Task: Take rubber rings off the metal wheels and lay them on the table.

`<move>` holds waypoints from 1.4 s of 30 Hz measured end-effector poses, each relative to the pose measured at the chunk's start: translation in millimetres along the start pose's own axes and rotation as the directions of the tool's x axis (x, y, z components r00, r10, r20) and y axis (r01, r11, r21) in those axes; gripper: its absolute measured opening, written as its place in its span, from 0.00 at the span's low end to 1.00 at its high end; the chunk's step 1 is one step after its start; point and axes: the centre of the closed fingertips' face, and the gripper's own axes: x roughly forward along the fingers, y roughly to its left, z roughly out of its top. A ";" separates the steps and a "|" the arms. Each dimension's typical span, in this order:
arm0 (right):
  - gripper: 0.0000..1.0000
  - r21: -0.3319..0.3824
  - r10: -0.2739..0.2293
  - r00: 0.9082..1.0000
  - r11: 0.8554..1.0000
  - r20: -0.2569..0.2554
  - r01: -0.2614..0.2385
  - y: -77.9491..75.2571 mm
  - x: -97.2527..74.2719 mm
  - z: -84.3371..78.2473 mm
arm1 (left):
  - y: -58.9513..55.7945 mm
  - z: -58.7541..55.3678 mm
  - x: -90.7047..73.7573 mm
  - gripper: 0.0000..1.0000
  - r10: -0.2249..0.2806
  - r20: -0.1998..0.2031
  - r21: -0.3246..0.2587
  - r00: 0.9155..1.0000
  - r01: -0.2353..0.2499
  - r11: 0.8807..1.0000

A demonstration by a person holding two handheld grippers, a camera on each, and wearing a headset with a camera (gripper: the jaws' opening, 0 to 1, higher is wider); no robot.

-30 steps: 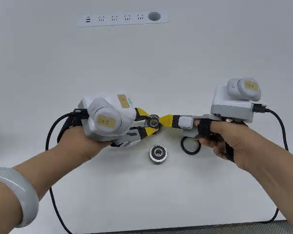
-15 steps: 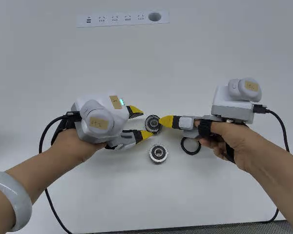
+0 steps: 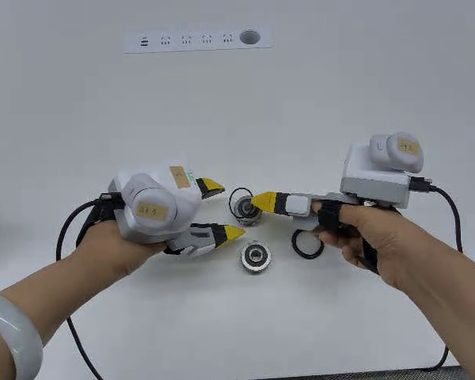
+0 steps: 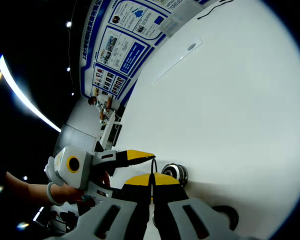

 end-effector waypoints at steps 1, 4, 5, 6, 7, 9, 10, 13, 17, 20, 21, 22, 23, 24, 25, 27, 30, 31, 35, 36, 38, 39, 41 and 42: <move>0.02 0.001 0.000 1.000 1.000 0.002 0.000 0.5 -1.6 -0.1 | 0.0 -0.3 -0.6 0.45 0.001 0.000 -0.003 1.000 -0.001 1.000; 0.02 0.001 -0.003 1.000 1.000 0.010 0.003 0.1 -8.0 -0.8 | -0.6 -1.8 -2.6 0.47 0.005 -0.001 -0.007 1.000 -0.005 1.000; 0.02 0.001 -0.005 1.000 1.000 0.014 0.005 -0.1 -11.2 -1.5 | -1.1 -2.5 -3.2 0.47 0.006 -0.002 -0.007 1.000 -0.006 1.000; 0.02 0.002 -0.007 1.000 1.000 0.016 0.007 -0.5 -13.4 -1.9 | -1.3 -3.1 -3.5 0.48 0.007 -0.001 -0.007 1.000 -0.007 1.000; 0.02 0.005 -0.009 1.000 1.000 0.019 0.009 -1.1 -15.6 -2.4 | -1.5 -3.2 -3.8 0.48 0.007 0.000 -0.010 1.000 -0.007 1.000; 0.02 0.011 -0.016 0.999 1.000 0.028 0.015 -3.0 -21.1 -3.7 | -2.0 -4.0 -4.5 0.49 0.009 0.002 -0.017 1.000 -0.009 1.000; 0.02 0.018 -0.017 0.999 1.000 0.033 0.016 -3.9 -24.1 -4.8 | -2.8 -3.9 -5.0 0.50 0.011 0.003 -0.020 1.000 -0.011 1.000; 0.02 0.023 -0.026 0.999 0.999 0.037 0.025 -6.3 -30.6 -8.7 | -4.6 -4.4 -5.6 0.52 0.013 0.006 -0.025 1.000 -0.013 1.000; 0.02 0.030 -0.039 0.998 0.999 0.040 0.038 -10.4 -38.9 -13.6 | -6.6 -5.7 -6.9 0.55 0.016 0.004 -0.032 1.000 -0.016 0.999; 0.02 0.038 -0.052 0.998 0.998 0.045 0.050 -14.8 -46.8 -17.0 | -7.4 -7.1 -8.4 0.55 0.022 0.006 -0.039 1.000 -0.022 0.999; 0.02 0.039 -0.056 0.997 0.998 0.046 0.054 -16.3 -48.7 -18.2 | -7.7 -7.5 -9.0 0.55 0.023 0.006 -0.040 1.000 -0.023 0.999; 0.02 0.044 -0.062 0.997 0.997 0.048 0.060 -18.3 -50.8 -19.3 | -8.0 -8.3 -9.7 0.55 0.025 0.006 -0.044 1.000 -0.025 0.999; 0.02 0.051 -0.066 0.997 0.997 0.051 0.064 -20.1 -53.2 -20.8 | -8.5 -9.3 -10.5 0.55 0.027 0.005 -0.047 1.000 -0.027 0.999; 0.02 0.054 -0.069 0.996 0.996 0.051 0.066 -21.3 -54.9 -22.1 | -9.0 -10.3 -11.1 0.55 0.029 0.002 -0.048 1.000 -0.029 0.998; 0.02 0.055 -0.075 0.996 0.996 0.052 0.072 -23.2 -57.3 -24.1 | -9.6 -12.4 -11.7 0.55 0.030 -0.003 -0.049 1.000 -0.030 0.998; 0.02 0.062 -0.081 0.995 0.995 0.053 0.078 -25.6 -60.6 -26.8 | -10.3 -14.6 -12.4 0.54 0.032 -0.007 -0.052 0.999 -0.032 0.998; 0.02 0.077 -0.097 0.994 0.993 0.058 0.092 -31.1 -66.6 -31.4 | -10.7 -17.7 -13.9 0.53 0.035 -0.012 -0.059 0.999 -0.036 0.998; 0.02 0.080 -0.101 0.993 0.992 0.060 0.096 -32.3 -68.1 -32.2 | -11.1 -18.3 -14.2 0.53 0.036 -0.013 -0.060 0.999 -0.036 0.998; 0.02 0.102 -0.114 0.991 0.989 0.075 0.106 -38.3 -76.2 -34.1 | -12.9 -20.0 -16.4 0.53 0.040 -0.012 -0.067 0.999 -0.040 0.997; 0.02 0.104 -0.118 0.990 0.988 0.077 0.110 -39.9 -77.7 -34.4 | -13.4 -20.8 -16.8 0.53 0.040 -0.013 -0.069 0.999 -0.040 0.997; 0.02 0.117 -0.128 0.988 0.986 0.084 0.118 -44.0 -80.8 -34.9 | -14.7 -22.8 -17.6 0.53 0.040 -0.015 -0.075 0.999 -0.041 0.996; 0.02 0.120 -0.131 0.988 0.985 0.085 0.121 -45.7 -81.8 -35.3 | -15.1 -23.4 -17.9 0.53 0.040 -0.015 -0.076 0.999 -0.041 0.996; 0.02 0.122 -0.144 0.986 0.984 0.086 0.133 -49.6 -82.9 -36.2 | -16.4 -24.3 -19.1 0.52 0.040 -0.015 -0.085 0.999 -0.041 0.996; 0.02 0.123 -0.146 0.986 0.983 0.085 0.135 -50.8 -82.8 -36.7 | -16.6 -24.5 -19.4 0.52 0.041 -0.013 -0.088 0.999 -0.042 0.995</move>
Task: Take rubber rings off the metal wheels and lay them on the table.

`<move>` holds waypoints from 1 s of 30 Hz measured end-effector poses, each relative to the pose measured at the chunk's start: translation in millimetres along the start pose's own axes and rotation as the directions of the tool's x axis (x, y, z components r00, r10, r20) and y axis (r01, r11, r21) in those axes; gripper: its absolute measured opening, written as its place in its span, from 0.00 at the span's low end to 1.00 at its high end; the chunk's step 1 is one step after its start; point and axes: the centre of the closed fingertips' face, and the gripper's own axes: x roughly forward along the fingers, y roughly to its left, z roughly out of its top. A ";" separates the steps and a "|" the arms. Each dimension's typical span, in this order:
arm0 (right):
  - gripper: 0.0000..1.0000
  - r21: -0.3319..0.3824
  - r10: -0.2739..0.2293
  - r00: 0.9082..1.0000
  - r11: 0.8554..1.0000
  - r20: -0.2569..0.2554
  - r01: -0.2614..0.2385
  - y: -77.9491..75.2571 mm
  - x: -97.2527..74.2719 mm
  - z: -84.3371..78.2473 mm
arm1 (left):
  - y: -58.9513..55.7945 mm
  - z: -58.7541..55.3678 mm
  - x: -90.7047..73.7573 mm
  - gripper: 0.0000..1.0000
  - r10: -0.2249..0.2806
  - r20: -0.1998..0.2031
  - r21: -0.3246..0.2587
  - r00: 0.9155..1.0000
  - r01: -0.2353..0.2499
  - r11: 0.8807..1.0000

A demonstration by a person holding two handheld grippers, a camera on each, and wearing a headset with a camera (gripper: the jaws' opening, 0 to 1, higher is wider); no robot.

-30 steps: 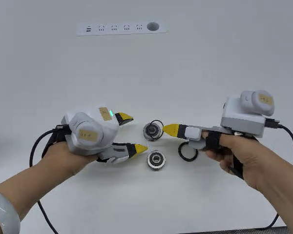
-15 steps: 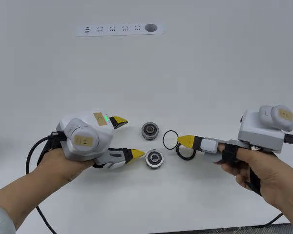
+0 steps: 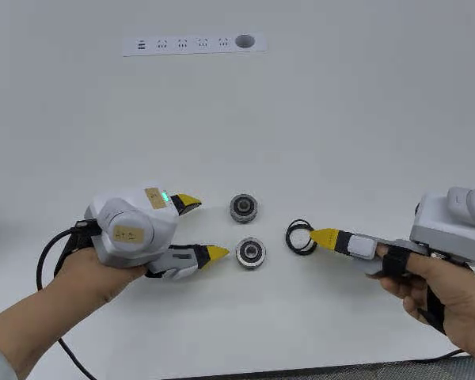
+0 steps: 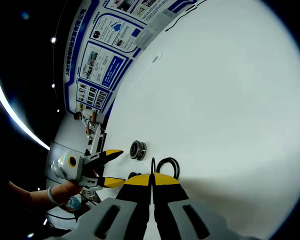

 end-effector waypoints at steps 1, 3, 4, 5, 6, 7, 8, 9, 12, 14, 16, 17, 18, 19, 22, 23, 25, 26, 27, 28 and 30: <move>0.02 0.001 -0.007 1.000 1.000 -0.001 0.007 -2.0 0.3 -0.5 | -0.4 0.3 -0.8 0.52 0.002 0.003 -0.004 1.000 -0.002 1.000; 0.02 -0.012 -0.019 1.000 1.000 -0.005 0.019 -4.8 0.8 -1.3 | -1.5 1.0 -2.4 0.52 0.004 0.006 -0.009 1.000 -0.004 1.000; 0.02 -0.016 -0.024 1.000 1.000 -0.005 0.024 -5.9 1.1 -1.5 | -1.9 0.9 -3.2 0.52 0.005 0.007 -0.010 1.000 -0.005 1.000; 0.02 -0.025 -0.030 1.000 0.999 -0.009 0.030 -6.8 1.4 -2.0 | -2.4 0.9 -3.8 0.52 0.005 0.008 -0.010 1.000 -0.005 1.000; 0.02 -0.055 -0.039 0.999 0.998 -0.013 0.038 -7.4 1.9 -2.3 | -2.8 0.3 -4.4 0.52 0.005 0.009 -0.012 1.000 -0.005 1.000; 0.02 -0.068 -0.043 0.999 0.997 -0.017 0.042 -7.3 2.1 -2.6 | -3.0 0.0 -4.9 0.52 0.005 0.009 -0.013 1.000 -0.005 1.000; 0.02 -0.081 -0.045 0.999 0.996 -0.021 0.043 -6.4 2.6 -3.1 | -3.3 -0.6 -5.9 0.52 0.006 0.009 -0.014 1.000 -0.006 1.000; 0.03 -0.095 -0.046 0.999 0.995 -0.025 0.043 -5.6 2.9 -3.9 | -3.4 -1.0 -6.4 0.52 0.006 0.009 -0.018 1.000 -0.006 1.000; 0.07 -0.162 -0.077 0.996 0.984 -0.050 0.068 -8.9 3.3 -8.0 | -3.5 -1.8 -8.9 0.52 0.011 0.014 -0.036 1.000 -0.011 0.999; 0.08 -0.179 -0.072 0.996 0.982 -0.054 0.061 -5.6 3.9 -9.4 | -4.0 -0.8 -11.4 0.52 0.016 0.022 -0.050 1.000 -0.014 0.999; 0.11 -0.202 -0.070 0.996 0.978 -0.055 0.057 -3.6 3.6 -9.1 | -4.8 -1.0 -13.7 0.52 0.018 0.027 -0.054 0.999 -0.017 0.998; 0.11 -0.208 -0.069 0.996 0.976 -0.055 0.057 -3.2 3.4 -9.0 | -5.2 -1.4 -14.5 0.52 0.019 0.027 -0.055 0.999 -0.018 0.998; 0.12 -0.221 -0.071 0.996 0.973 -0.054 0.057 -3.2 3.1 -8.8 | -5.7 -1.9 -15.8 0.52 0.020 0.027 -0.058 0.999 -0.018 0.998; 0.13 -0.234 -0.075 0.996 0.970 -0.056 0.060 -3.7 2.8 -8.9 | -6.2 -2.2 -16.9 0.52 0.021 0.029 -0.061 0.999 -0.019 0.998; 0.17 -0.262 -0.082 0.995 0.963 -0.059 0.064 -4.2 1.2 -9.6 | -7.2 -4.4 -20.5 0.52 0.026 0.030 -0.071 0.999 -0.024 0.997; 0.18 -0.274 -0.084 0.995 0.960 -0.057 0.065 -4.0 0.2 -9.4 | -7.8 -5.1 -22.1 0.52 0.028 0.031 -0.073 0.999 -0.026 0.997; 0.20 -0.287 -0.077 0.996 0.956 -0.054 0.059 -3.6 -0.8 -8.9 | -8.8 -6.4 -25.0 0.52 0.031 0.030 -0.079 0.999 -0.029 0.996; 0.22 -0.292 -0.075 0.996 0.955 -0.054 0.056 -2.9 -1.4 -9.0 | -9.2 -6.7 -26.3 0.53 0.033 0.032 -0.083 0.999 -0.030 0.996; 0.26 -0.300 -0.072 0.996 0.953 -0.051 0.054 -2.0 -2.2 -9.1 | -9.5 -6.6 -27.5 0.53 0.036 0.037 -0.089 0.999 -0.032 0.996; 0.28 -0.309 -0.069 0.997 0.950 -0.046 0.052 -0.9 -3.3 -9.0 | -10.4 -6.0 -29.1 0.53 0.039 0.044 -0.101 0.998 -0.034 0.994; 0.33 -0.329 -0.061 0.997 0.943 -0.037 0.045 2.1 -5.1 -8.6 | -12.0 -4.6 -31.8 0.54 0.045 0.054 -0.112 0.998 -0.039 0.993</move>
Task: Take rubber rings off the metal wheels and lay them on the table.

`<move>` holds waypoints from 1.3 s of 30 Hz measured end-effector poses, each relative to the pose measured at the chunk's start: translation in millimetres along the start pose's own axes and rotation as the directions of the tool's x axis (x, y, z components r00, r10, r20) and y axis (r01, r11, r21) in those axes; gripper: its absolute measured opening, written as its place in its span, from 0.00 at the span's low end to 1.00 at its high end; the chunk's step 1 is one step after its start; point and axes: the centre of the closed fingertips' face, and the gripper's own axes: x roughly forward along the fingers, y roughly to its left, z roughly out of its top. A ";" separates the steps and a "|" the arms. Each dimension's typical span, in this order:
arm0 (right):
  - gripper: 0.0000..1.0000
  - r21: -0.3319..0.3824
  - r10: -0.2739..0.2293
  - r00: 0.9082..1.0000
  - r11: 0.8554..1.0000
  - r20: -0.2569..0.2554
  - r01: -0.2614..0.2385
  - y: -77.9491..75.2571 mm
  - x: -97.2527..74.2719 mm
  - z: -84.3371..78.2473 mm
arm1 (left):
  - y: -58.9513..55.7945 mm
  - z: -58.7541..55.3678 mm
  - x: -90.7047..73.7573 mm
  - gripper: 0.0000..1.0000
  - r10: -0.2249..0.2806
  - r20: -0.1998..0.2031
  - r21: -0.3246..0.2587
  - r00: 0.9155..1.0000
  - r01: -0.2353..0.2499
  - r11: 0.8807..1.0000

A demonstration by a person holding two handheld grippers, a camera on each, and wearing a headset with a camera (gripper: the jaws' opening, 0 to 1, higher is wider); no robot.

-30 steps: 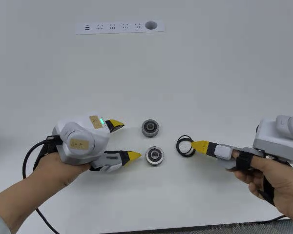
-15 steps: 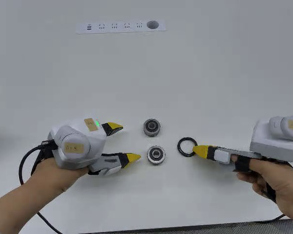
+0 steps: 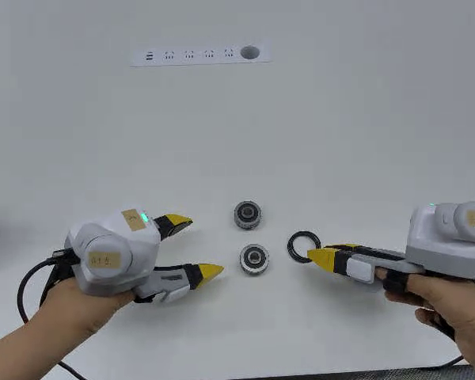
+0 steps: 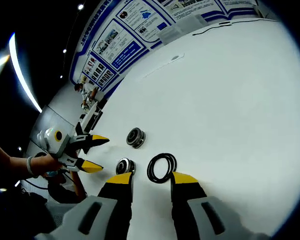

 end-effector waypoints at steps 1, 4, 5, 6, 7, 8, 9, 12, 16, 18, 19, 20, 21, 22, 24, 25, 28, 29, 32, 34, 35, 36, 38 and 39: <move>0.34 -0.017 0.000 1.000 1.000 0.005 0.000 0.8 -1.7 0.6 | -1.2 1.0 -2.0 0.54 0.003 0.009 -0.007 1.000 -0.003 1.000; 0.40 -0.055 0.000 1.000 0.998 0.005 0.000 0.3 -5.0 -0.4 | -4.7 0.5 -5.6 0.55 0.003 0.021 -0.021 1.000 -0.003 1.000; 0.41 -0.065 -0.002 1.000 0.998 0.004 0.002 0.9 -6.1 -1.1 | -5.8 0.0 -6.5 0.55 0.002 0.020 -0.022 1.000 -0.002 1.000; 0.41 -0.074 -0.006 1.000 0.997 -0.003 0.006 1.3 -7.7 -2.7 | -7.0 -1.3 -7.8 0.55 0.003 0.018 -0.021 1.000 -0.002 1.000; 0.42 -0.088 -0.011 1.000 0.996 -0.003 0.010 1.5 -9.1 -3.3 | -7.4 -1.7 -9.2 0.56 0.004 0.019 -0.021 1.000 -0.004 1.000; 0.42 -0.103 -0.017 1.000 0.995 -0.001 0.016 1.5 -11.0 -3.3 | -7.9 -1.9 -10.9 0.56 0.006 0.021 -0.025 1.000 -0.006 1.000; 0.43 -0.103 -0.018 1.000 0.995 -0.004 0.017 2.0 -12.1 -4.2 | -8.0 -2.3 -12.1 0.56 0.008 0.021 -0.028 1.000 -0.007 1.000; 0.46 -0.130 -0.027 1.000 0.991 -0.001 0.026 -1.7 -14.0 -4.3 | -8.4 -4.2 -16.0 0.57 0.013 0.022 -0.033 1.000 -0.012 0.999; 0.52 -0.199 -0.034 0.999 0.980 -0.005 0.032 2.0 -18.1 -7.5 | -10.0 -5.6 -22.1 0.58 0.019 0.028 -0.041 0.999 -0.018 0.999; 0.57 -0.250 -0.039 0.999 0.968 -0.008 0.036 3.3 -19.0 -9.9 | -12.1 -6.3 -25.1 0.60 0.019 0.030 -0.045 0.999 -0.018 0.999; 0.60 -0.263 -0.039 0.999 0.964 -0.018 0.033 4.9 -19.1 -12.6 | -13.0 -6.8 -26.3 0.61 0.019 0.031 -0.047 0.999 -0.017 0.999; 0.61 -0.277 -0.039 0.999 0.960 -0.024 0.031 6.0 -19.1 -14.2 | -13.8 -7.5 -27.7 0.62 0.021 0.031 -0.047 0.999 -0.019 0.999; 0.63 -0.308 -0.044 0.998 0.951 -0.034 0.031 7.3 -19.3 -17.0 | -15.0 -8.6 -29.8 0.63 0.023 0.031 -0.050 0.999 -0.021 0.999; 0.64 -0.332 -0.054 0.998 0.943 -0.043 0.037 6.8 -19.6 -19.2 | -16.0 -9.6 -31.4 0.64 0.024 0.031 -0.053 0.999 -0.023 0.998; 0.68 -0.367 -0.065 0.996 0.929 -0.059 0.038 8.2 -19.7 -24.8 | -18.1 -11.2 -35.5 0.64 0.027 0.037 -0.054 0.999 -0.025 0.998; 0.69 -0.383 -0.075 0.995 0.923 -0.067 0.043 7.7 -20.0 -27.0 | -18.9 -11.7 -36.9 0.64 0.029 0.039 -0.056 0.999 -0.026 0.998; 0.74 -0.432 -0.085 0.994 0.901 -0.074 0.045 11.7 -20.6 -32.3 | -21.1 -14.3 -43.2 0.67 0.037 0.045 -0.064 0.998 -0.034 0.997; 0.75 -0.441 -0.085 0.994 0.897 -0.075 0.043 13.1 -21.3 -33.3 | -21.2 -15.2 -44.6 0.68 0.040 0.045 -0.068 0.998 -0.037 0.997; 0.77 -0.456 -0.097 0.993 0.888 -0.072 0.054 12.8 -23.5 -35.5 | -21.6 -17.0 -49.7 0.69 0.048 0.050 -0.071 0.998 -0.045 0.996; 0.78 -0.457 -0.103 0.992 0.887 -0.068 0.061 13.1 -26.0 -36.5 | -21.7 -17.3 -52.8 0.70 0.055 0.054 -0.076 0.997 -0.051 0.996; 0.78 -0.459 -0.106 0.992 0.886 -0.065 0.064 13.7 -27.2 -36.5 | -22.0 -17.5 -53.9 0.71 0.057 0.054 -0.077 0.997 -0.053 0.996; 0.78 -0.463 -0.108 0.992 0.884 -0.059 0.069 14.4 -29.2 -36.5 | -22.8 -16.9 -55.6 0.71 0.061 0.056 -0.078 0.997 -0.057 0.995; 0.78 -0.468 -0.114 0.993 0.880 -0.037 0.083 14.9 -33.1 -34.7 | -24.2 -16.2 -58.4 0.72 0.066 0.061 -0.081 0.996 -0.061 0.995; 0.80 -0.465 -0.116 0.993 0.881 -0.028 0.090 15.1 -35.1 -34.0 | -24.8 -16.3 -59.3 0.72 0.068 0.063 -0.083 0.996 -0.063 0.995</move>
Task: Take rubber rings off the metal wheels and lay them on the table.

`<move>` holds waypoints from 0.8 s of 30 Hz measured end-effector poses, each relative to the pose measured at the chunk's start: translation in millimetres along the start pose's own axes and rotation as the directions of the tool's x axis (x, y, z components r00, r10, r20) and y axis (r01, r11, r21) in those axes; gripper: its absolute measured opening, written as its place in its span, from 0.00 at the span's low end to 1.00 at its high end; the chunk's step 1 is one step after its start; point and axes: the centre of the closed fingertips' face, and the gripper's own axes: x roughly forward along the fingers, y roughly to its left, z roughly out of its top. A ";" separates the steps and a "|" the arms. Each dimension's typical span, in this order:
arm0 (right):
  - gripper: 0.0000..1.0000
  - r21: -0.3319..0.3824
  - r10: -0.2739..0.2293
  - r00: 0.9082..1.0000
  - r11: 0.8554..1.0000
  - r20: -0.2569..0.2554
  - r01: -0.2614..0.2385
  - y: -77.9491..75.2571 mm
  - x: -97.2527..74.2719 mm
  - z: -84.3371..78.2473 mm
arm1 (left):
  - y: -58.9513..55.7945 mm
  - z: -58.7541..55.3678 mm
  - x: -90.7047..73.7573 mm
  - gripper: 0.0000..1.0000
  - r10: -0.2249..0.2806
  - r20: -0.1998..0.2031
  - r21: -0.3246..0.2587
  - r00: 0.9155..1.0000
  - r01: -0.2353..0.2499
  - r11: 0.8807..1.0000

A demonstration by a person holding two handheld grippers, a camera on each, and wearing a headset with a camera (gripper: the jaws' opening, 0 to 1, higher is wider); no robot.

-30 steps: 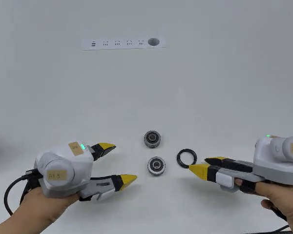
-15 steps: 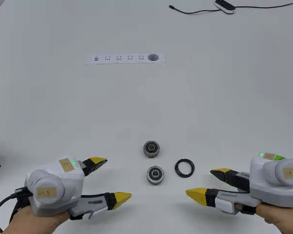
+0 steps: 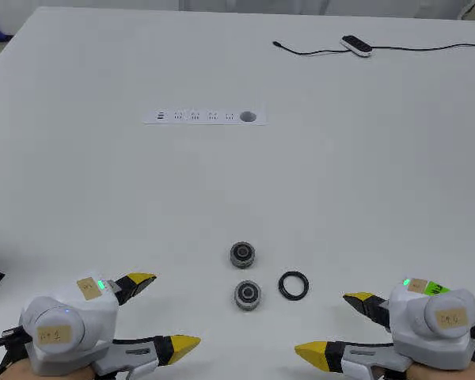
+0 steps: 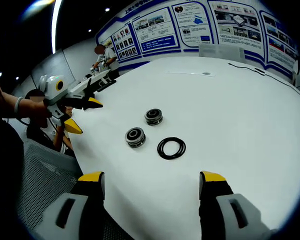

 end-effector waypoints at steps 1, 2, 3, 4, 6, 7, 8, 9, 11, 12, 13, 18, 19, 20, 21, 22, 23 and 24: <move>0.81 0.003 -0.002 1.000 1.000 0.005 0.002 0.2 -1.4 0.1 | -0.3 -0.1 -0.8 0.73 0.002 0.003 -0.002 1.000 -0.002 1.000; 0.81 0.008 -0.005 1.000 1.000 0.011 0.005 0.6 -3.5 -0.1 | -1.3 -0.4 -1.7 0.74 0.003 0.008 -0.007 1.000 -0.003 1.000; 0.82 0.009 -0.004 1.000 1.000 0.013 0.004 1.8 -4.7 -0.6 | -1.7 -1.6 -2.3 0.75 0.004 0.009 -0.010 1.000 -0.004 1.000; 0.82 0.006 -0.003 1.000 1.000 0.019 0.003 3.1 -6.2 -1.2 | -3.1 -2.8 -3.0 0.76 0.004 0.011 -0.011 1.000 -0.004 1.000; 0.83 -0.001 -0.002 1.000 1.000 0.015 0.002 5.5 -7.5 -3.6 | -4.2 -4.1 -4.3 0.76 0.007 0.013 -0.012 1.000 -0.007 1.000; 0.84 -0.012 -0.002 1.000 1.000 0.020 0.002 7.2 -8.5 -4.0 | -4.7 -5.0 -5.1 0.76 0.010 0.013 -0.016 1.000 -0.010 1.000; 0.84 -0.016 -0.004 1.000 1.000 0.024 0.004 7.8 -8.8 -4.1 | -4.9 -5.4 -5.6 0.77 0.013 0.014 -0.019 1.000 -0.012 1.000; 0.85 -0.016 -0.003 1.000 1.000 0.023 0.004 8.6 -8.8 -5.1 | -5.4 -5.6 -6.2 0.77 0.016 0.016 -0.022 1.000 -0.015 1.000; 0.86 -0.017 0.000 1.000 1.000 0.025 0.001 10.7 -8.9 -6.5 | -4.9 -7.3 -6.8 0.79 0.020 0.014 -0.027 1.000 -0.019 0.999; 0.87 -0.026 0.000 1.000 1.000 0.025 0.001 11.8 -8.7 -7.4 | -4.9 -8.0 -7.5 0.80 0.021 0.018 -0.028 1.000 -0.021 0.999; 0.88 -0.034 -0.001 1.000 0.999 0.026 0.002 12.8 -8.6 -7.8 | -6.0 -8.3 -8.2 0.82 0.021 0.018 -0.030 1.000 -0.020 0.999; 0.95 -0.064 -0.010 0.999 0.998 0.033 0.012 15.1 -8.3 -10.9 | -8.9 -11.3 -10.3 0.88 0.019 0.020 -0.035 1.000 -0.019 0.999; 0.96 -0.069 -0.012 0.999 0.998 0.033 0.014 15.5 -8.3 -11.5 | -9.6 -12.2 -10.4 0.89 0.019 0.021 -0.038 1.000 -0.018 0.999; 0.96 -0.072 -0.015 0.999 0.997 0.033 0.018 15.9 -8.7 -11.4 | -10.2 -12.5 -10.6 0.90 0.018 0.021 -0.037 1.000 -0.017 0.999; 0.98 -0.076 -0.018 0.999 0.997 0.034 0.021 15.9 -8.8 -11.3 | -10.5 -12.8 -10.9 0.92 0.017 0.023 -0.036 1.000 -0.016 0.999; 0.98 -0.079 -0.019 0.999 0.997 0.037 0.022 14.7 -9.1 -11.1 | -11.2 -12.8 -11.4 0.93 0.016 0.025 -0.037 1.000 -0.015 0.999; 0.98 -0.080 -0.021 0.999 0.996 0.041 0.024 14.3 -9.1 -10.8 | -11.6 -12.7 -12.1 0.94 0.017 0.026 -0.037 1.000 -0.016 0.999; 0.99 -0.080 -0.023 0.999 0.996 0.043 0.026 14.0 -9.0 -11.0 | -12.0 -12.7 -12.7 0.95 0.016 0.030 -0.037 0.999 -0.015 0.999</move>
